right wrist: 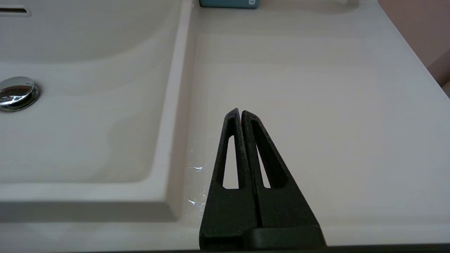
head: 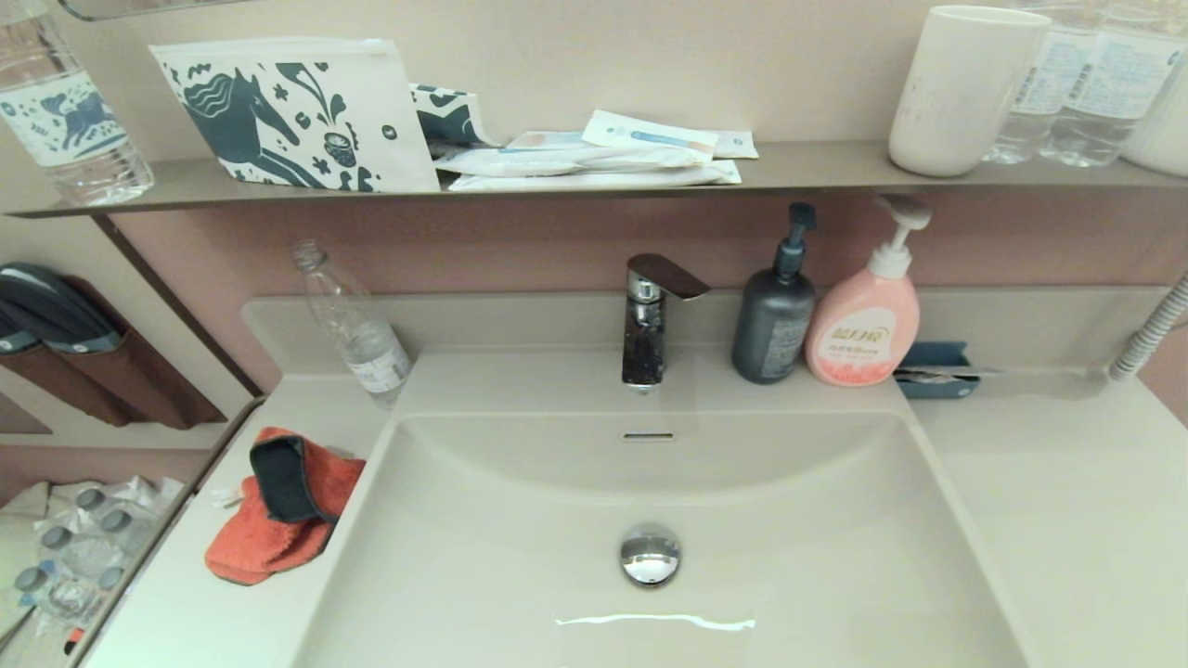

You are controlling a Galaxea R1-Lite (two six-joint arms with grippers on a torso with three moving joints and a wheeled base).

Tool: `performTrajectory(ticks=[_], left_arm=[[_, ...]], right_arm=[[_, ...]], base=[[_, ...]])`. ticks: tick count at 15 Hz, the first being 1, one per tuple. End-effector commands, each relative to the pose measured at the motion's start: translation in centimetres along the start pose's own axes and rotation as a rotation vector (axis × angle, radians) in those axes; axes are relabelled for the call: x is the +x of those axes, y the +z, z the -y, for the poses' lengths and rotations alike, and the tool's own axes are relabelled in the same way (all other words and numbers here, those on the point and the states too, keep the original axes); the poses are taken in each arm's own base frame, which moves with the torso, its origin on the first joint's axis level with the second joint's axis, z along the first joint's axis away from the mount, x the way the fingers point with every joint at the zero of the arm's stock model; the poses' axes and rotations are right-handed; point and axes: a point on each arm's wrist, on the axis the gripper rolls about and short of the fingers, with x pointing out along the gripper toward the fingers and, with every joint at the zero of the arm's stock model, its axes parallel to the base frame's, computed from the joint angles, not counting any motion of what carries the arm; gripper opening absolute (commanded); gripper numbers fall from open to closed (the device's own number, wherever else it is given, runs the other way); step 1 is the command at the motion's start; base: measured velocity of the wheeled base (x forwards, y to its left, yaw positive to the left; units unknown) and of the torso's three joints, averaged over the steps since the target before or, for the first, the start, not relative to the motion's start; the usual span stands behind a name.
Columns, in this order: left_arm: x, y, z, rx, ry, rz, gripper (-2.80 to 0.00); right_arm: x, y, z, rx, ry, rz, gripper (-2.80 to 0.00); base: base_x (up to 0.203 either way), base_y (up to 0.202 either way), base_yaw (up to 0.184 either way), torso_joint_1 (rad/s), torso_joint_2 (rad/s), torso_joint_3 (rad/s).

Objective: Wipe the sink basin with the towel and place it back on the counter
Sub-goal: Pick up the cloth

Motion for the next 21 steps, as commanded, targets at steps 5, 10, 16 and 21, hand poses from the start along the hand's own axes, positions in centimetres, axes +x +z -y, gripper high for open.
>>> performTrajectory(ticks=[5, 10, 16, 21], left_arm=[[0.0, 0.0, 0.0, 0.0, 0.001, 0.0, -2.8], [0.0, 0.0, 0.0, 0.0, 0.0, -0.001, -2.8], [0.0, 0.0, 0.0, 0.009, -0.001, -0.003, -2.8], [-0.2, 1.9, -0.1, 0.007, -0.005, 0.033, -2.8]], right_arm=[[0.1, -0.1, 0.0, 0.008, 0.002, 0.0, -2.8], [0.1, -0.1, 0.0, 0.009, 0.002, 0.001, -2.8], [0.1, -0.1, 0.0, 0.009, 0.002, 0.001, -2.8], [0.1, -0.1, 0.0, 0.009, 0.002, 0.001, -2.8]], base=[[0.0, 0.0, 0.0, 0.0, 0.0, 0.0], [0.0, 0.0, 0.0, 0.0, 0.0, 0.0], [0.0, 0.0, 0.0, 0.0, 0.0, 0.0], [0.0, 0.0, 0.0, 0.0, 0.0, 0.0]])
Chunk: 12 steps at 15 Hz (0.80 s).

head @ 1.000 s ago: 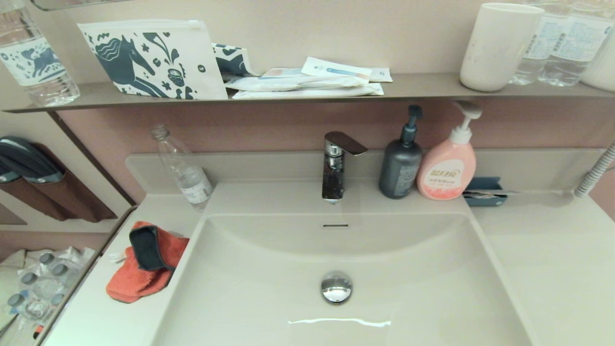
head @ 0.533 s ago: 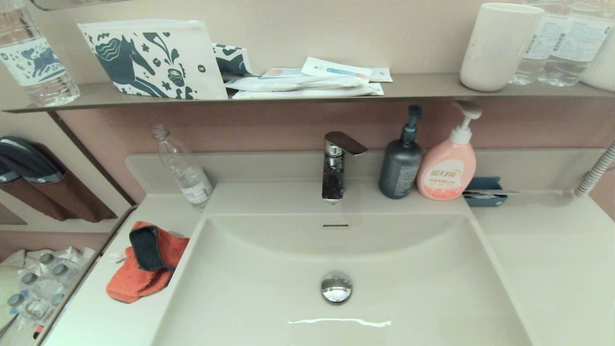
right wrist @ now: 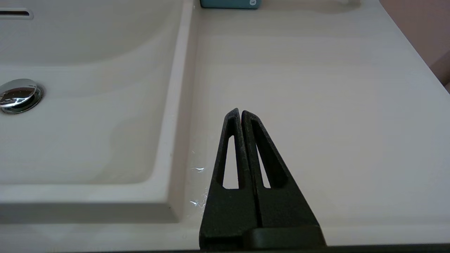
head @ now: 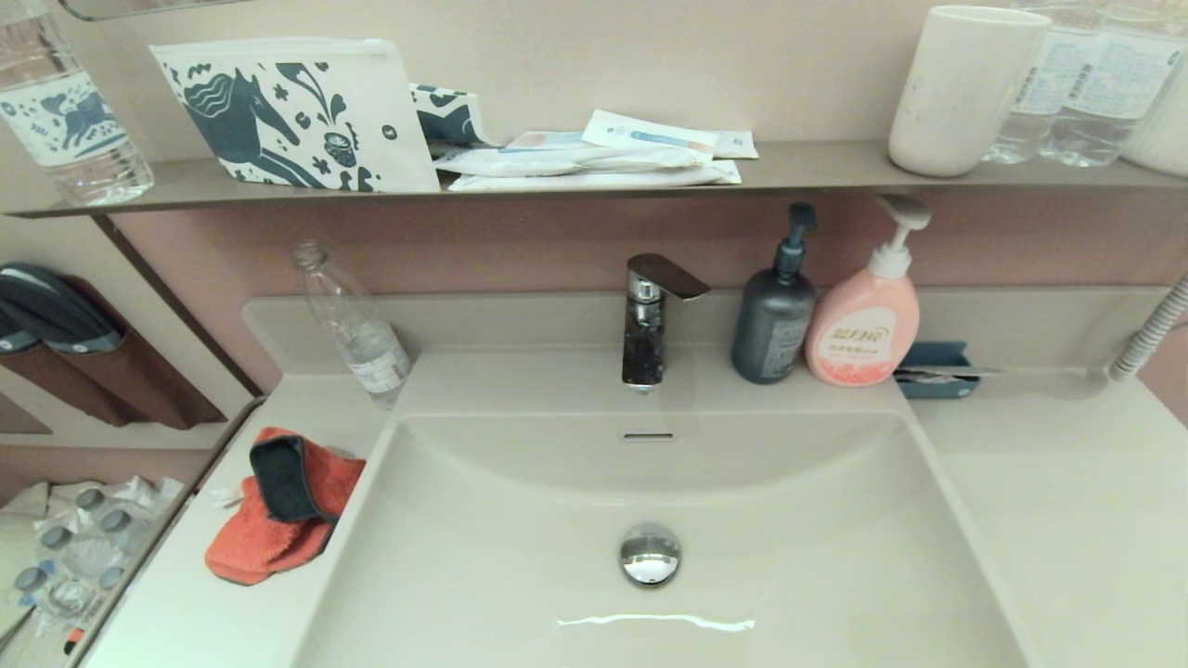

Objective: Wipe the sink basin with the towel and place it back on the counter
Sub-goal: Pick up the cloth

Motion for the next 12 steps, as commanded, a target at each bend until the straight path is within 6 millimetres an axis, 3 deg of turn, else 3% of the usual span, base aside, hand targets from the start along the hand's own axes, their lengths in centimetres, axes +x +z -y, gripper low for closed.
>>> performTrajectory(ticks=[1, 6, 12], left_arm=[[0.4, 1.9, -0.1, -0.008, -0.012, -0.023, -2.8], [4.1, 6.0, -0.4, -0.064, -0.052, -0.214, -2.8], [10.1, 7.0, -0.3, -0.074, -0.083, -0.425, -2.8]], right_arm=[[0.0, 0.0, 0.0, 0.0, 0.0, -0.001, -2.8], [0.0, 0.0, 0.0, 0.0, 0.0, -0.001, -2.8], [0.0, 0.0, 0.0, 0.0, 0.0, -0.001, -2.8]], base=[[0.0, 0.0, 0.0, 0.0, 0.0, 0.0], [0.0, 0.0, 0.0, 0.0, 0.0, 0.0], [0.0, 0.0, 0.0, 0.0, 0.0, 0.0]])
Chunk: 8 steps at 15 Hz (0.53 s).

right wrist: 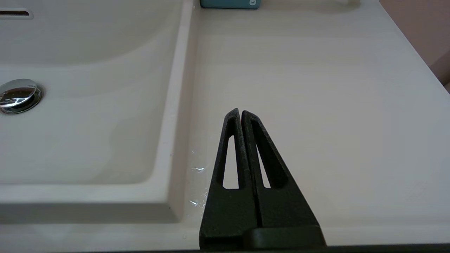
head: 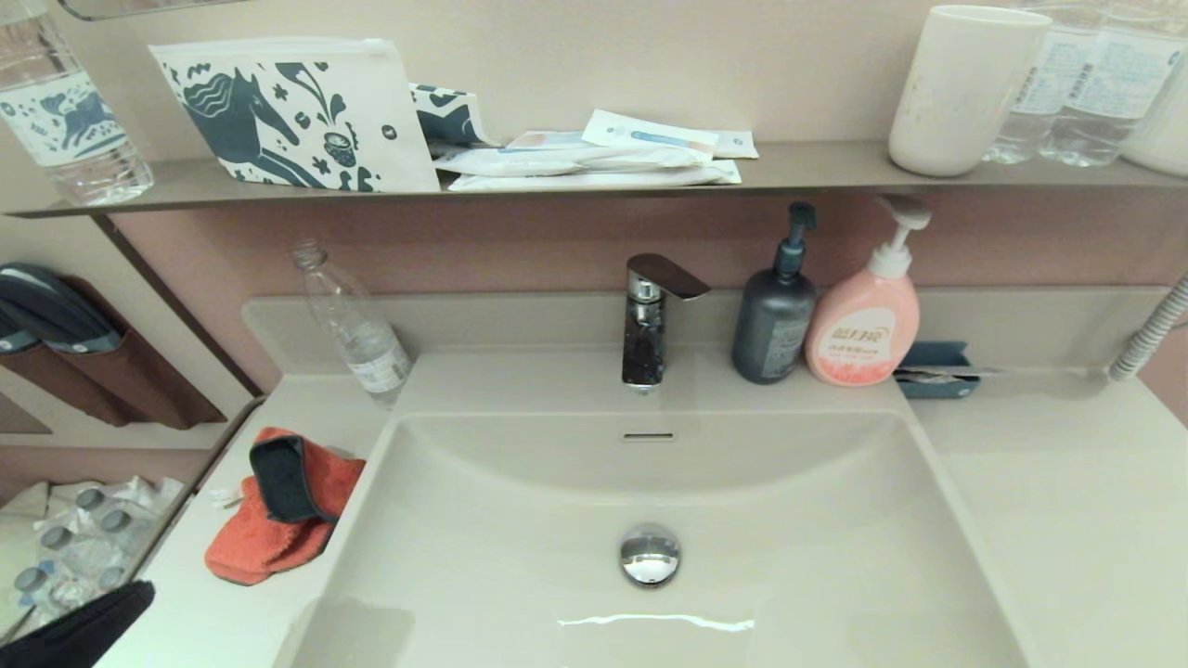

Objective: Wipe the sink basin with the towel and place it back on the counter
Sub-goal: Pick up the cloth

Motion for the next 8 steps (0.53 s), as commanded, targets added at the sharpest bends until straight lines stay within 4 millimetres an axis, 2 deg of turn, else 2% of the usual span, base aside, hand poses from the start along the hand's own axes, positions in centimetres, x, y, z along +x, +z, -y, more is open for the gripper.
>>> performTrajectory(ticks=[1, 4, 8], left_arm=[[4.1, 0.7, -0.2, -0.01, -0.02, -0.142, -2.8], [7.2, 1.2, -0.3, -0.018, -0.057, -0.165, -2.8], [9.4, 1.2, -1.5, -0.067, -0.117, -0.206, -2.8]], right_arm=[[0.0, 0.0, 0.0, 0.0, 0.0, -0.001, -2.8], [0.0, 0.0, 0.0, 0.0, 0.0, -0.001, -2.8], [0.0, 0.0, 0.0, 0.0, 0.0, -0.001, -2.8]], base=[[0.0, 0.0, 0.0, 0.0, 0.0, 0.0], [0.0, 0.0, 0.0, 0.0, 0.0, 0.0], [0.0, 0.0, 0.0, 0.0, 0.0, 0.0]])
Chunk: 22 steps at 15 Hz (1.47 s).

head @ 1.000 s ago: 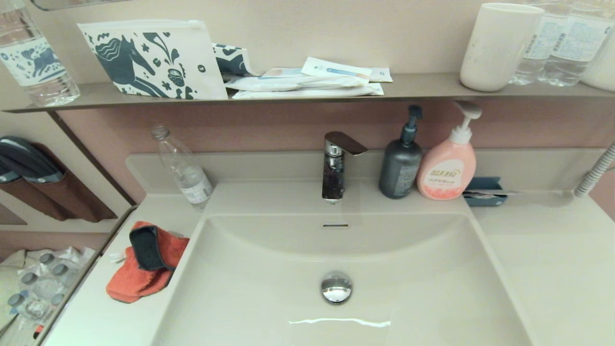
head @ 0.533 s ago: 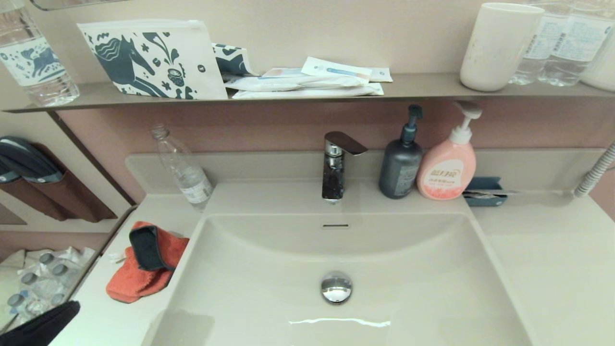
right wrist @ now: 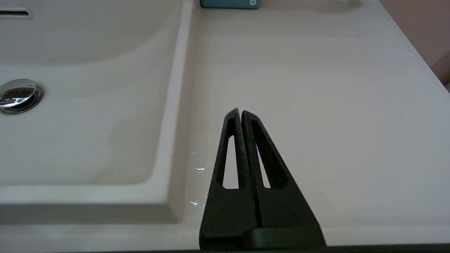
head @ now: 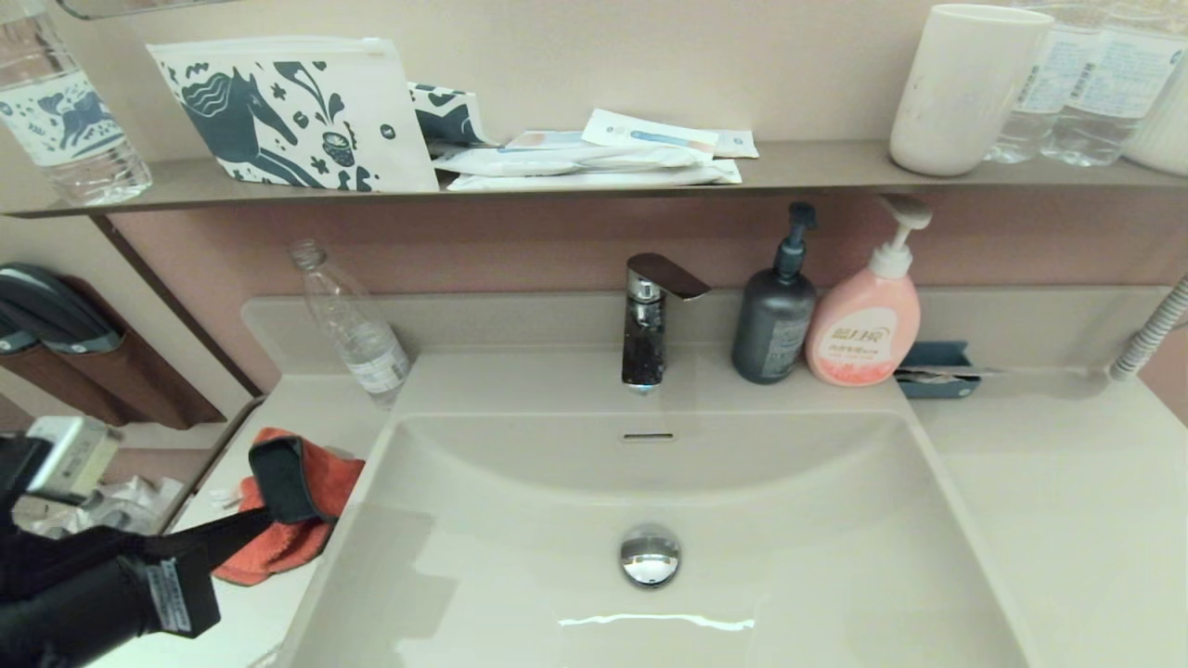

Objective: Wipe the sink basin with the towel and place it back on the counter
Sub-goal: Pick up the cloth

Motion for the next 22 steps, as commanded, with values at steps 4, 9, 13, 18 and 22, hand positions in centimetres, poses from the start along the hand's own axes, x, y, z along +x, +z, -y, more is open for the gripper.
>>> performTrajectory(ticks=[4, 9, 13, 18, 22], left_arm=[[3.3, -0.3, -1.6, -0.03, 0.009, -0.134, -2.8], [5.4, -0.2, -2.9, -0.001, 0.036, -0.125, -2.8], [5.7, 0.1, -3.1, 0.054, 0.038, -0.112, 0.0], [5.2, 1.6, -5.5, 0.08, 0.149, -0.062, 0.0], [5.3, 0.0, -8.6, 0.081, 0.224, -0.137, 0.0]], right_arm=[[0.0, 0.0, 0.0, 0.0, 0.0, -0.001, -2.8], [0.0, 0.0, 0.0, 0.0, 0.0, -0.001, -2.8], [0.0, 0.0, 0.0, 0.0, 0.0, -0.001, -2.8], [0.0, 0.0, 0.0, 0.0, 0.0, -0.001, -2.8], [0.0, 0.0, 0.0, 0.0, 0.0, -0.001, -2.8]], base=[[0.0, 0.0, 0.0, 0.0, 0.0, 0.0], [0.0, 0.0, 0.0, 0.0, 0.0, 0.0], [0.0, 0.0, 0.0, 0.0, 0.0, 0.0], [0.0, 0.0, 0.0, 0.0, 0.0, 0.0], [0.0, 0.0, 0.0, 0.0, 0.0, 0.0]])
